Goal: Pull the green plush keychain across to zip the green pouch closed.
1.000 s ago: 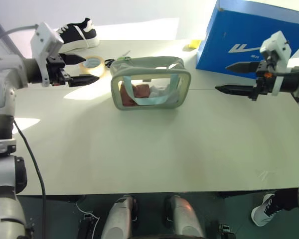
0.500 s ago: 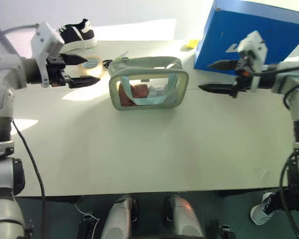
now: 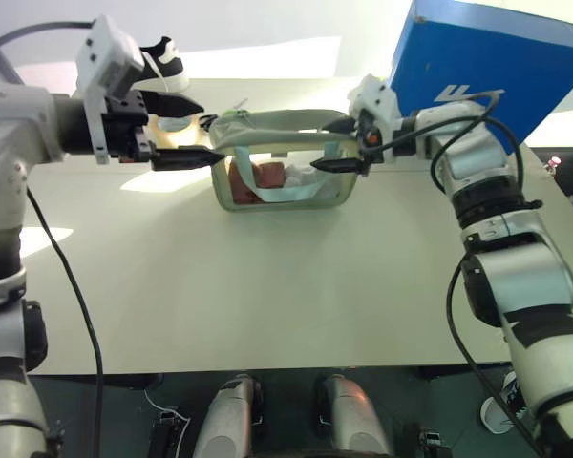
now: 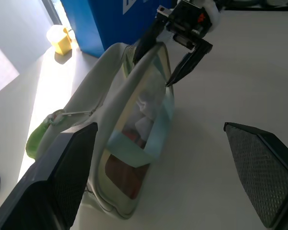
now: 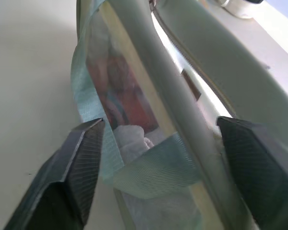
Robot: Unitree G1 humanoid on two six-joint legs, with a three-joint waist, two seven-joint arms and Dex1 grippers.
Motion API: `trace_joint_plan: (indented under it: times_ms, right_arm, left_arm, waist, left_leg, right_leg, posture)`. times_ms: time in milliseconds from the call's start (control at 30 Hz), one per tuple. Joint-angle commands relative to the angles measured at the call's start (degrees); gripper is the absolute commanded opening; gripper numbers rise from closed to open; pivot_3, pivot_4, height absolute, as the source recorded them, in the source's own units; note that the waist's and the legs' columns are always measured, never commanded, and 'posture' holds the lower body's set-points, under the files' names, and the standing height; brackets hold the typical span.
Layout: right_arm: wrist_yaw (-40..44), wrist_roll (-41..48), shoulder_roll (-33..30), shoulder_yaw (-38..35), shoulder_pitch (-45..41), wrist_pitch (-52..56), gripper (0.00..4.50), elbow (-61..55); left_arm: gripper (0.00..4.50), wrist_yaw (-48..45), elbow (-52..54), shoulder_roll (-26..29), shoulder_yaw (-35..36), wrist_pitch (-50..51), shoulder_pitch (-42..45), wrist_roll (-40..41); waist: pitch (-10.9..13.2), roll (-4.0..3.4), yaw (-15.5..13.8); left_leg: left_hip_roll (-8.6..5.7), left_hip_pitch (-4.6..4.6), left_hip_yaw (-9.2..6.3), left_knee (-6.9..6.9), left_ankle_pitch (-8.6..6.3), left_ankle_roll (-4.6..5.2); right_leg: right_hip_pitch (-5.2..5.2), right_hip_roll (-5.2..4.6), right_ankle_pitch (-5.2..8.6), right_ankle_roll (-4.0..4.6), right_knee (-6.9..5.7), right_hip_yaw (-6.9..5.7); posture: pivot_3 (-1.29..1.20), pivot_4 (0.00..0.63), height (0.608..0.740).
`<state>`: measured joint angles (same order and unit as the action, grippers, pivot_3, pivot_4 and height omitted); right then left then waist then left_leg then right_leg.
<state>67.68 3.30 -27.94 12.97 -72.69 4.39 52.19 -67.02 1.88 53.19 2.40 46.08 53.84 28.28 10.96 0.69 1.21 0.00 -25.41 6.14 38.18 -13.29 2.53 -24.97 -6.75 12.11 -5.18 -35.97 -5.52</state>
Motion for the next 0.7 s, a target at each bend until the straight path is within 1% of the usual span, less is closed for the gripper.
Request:
trace_joint_plan:
  times_ms: [33,133,167,300,433,500,600,700]
  right_arm:
    - [0.52,-2.6,0.24,-0.1,-2.9,-5.5,2.12,3.07]
    - [1.22,-3.7,0.43,-0.25,-3.16,-7.62,0.51,3.19]
    - [1.38,-3.91,0.44,-0.42,-3.22,-7.85,0.05,2.93]
    - [7.82,-1.14,-2.57,-1.78,-0.74,-4.3,0.05,-7.78]
    - [14.81,0.83,-7.74,-1.76,5.77,-0.69,0.05,-19.65]
    - [17.07,0.95,-10.23,-1.3,8.82,0.68,0.05,-23.46]
    - [17.31,0.88,-12.22,-1.43,11.33,2.15,0.05,-25.86]
    - [15.52,1.48,-11.57,-1.81,11.7,4.54,0.05,-27.29]
  left_arm:
    - [4.5,2.05,1.43,1.26,2.82,-0.68,-0.1,0.1]
    - [4.5,2.67,2.13,1.07,3.11,-0.28,-0.18,0.87]
    - [4.5,2.8,2.24,1.04,3.12,-0.2,-0.17,1.03]
    - [4.5,2.81,1.2,1.1,2.98,-1.1,-0.23,0.8]
    - [4.5,3.36,-0.13,0.74,2.49,-2.18,-0.09,0.22]
    - [4.5,3.57,-0.59,0.45,2.21,-2.73,-0.17,-0.03]
    - [4.5,3.38,-1.57,0.06,1.59,-3.62,0.04,-0.35]
    - [4.5,3.02,-2.15,-0.12,1.12,-3.95,0.48,-0.47]
  waist:
    - [0.0,0.0,-0.01]
    - [0.0,0.0,-0.03]
    - [0.0,0.0,-0.03]
    - [0.01,-0.02,-0.03]
    - [0.01,-0.01,-0.51]
    - [0.01,-0.01,-0.52]
    - [0.01,-0.01,-0.4]
    - [0.01,-0.01,-0.31]
  left_leg:
    - [0.0,0.0,-0.01,0.0,0.02,-0.03]
    - [0.01,0.02,-0.04,0.0,0.03,-0.06]
    - [0.0,0.03,-0.03,0.0,0.03,-0.06]
    - [0.01,0.02,-0.04,0.0,0.03,-0.07]
    - [0.0,0.0,-0.06,0.0,0.03,-0.06]
    - [-0.01,0.01,-0.06,0.0,0.03,-0.06]
    - [-0.02,0.05,-0.06,0.03,0.03,-0.07]
    - [0.0,0.08,-0.06,0.02,0.03,-0.07]
  right_leg:
    - [-0.01,0.0,0.0,0.0,-0.03,0.0]
    - [0.0,0.01,0.0,0.01,-0.04,0.0]
    - [0.01,0.01,0.0,0.01,-0.04,0.0]
    - [-0.01,0.01,0.0,0.01,-0.05,0.0]
    - [0.01,0.01,0.01,0.01,-0.04,0.0]
    - [0.04,0.0,0.01,0.01,-0.02,0.0]
    - [0.06,-0.01,0.01,0.01,-0.05,0.0]
    - [0.06,-0.01,0.01,0.01,-0.06,0.0]
  posture:
    - [0.0,0.15,0.74]
    - [0.0,0.15,0.74]
    - [0.0,0.15,0.74]
    - [0.0,0.15,0.74]
    - [0.0,0.15,0.74]
    - [0.0,0.15,0.74]
    - [0.0,0.15,0.74]
    - [0.0,0.15,0.74]
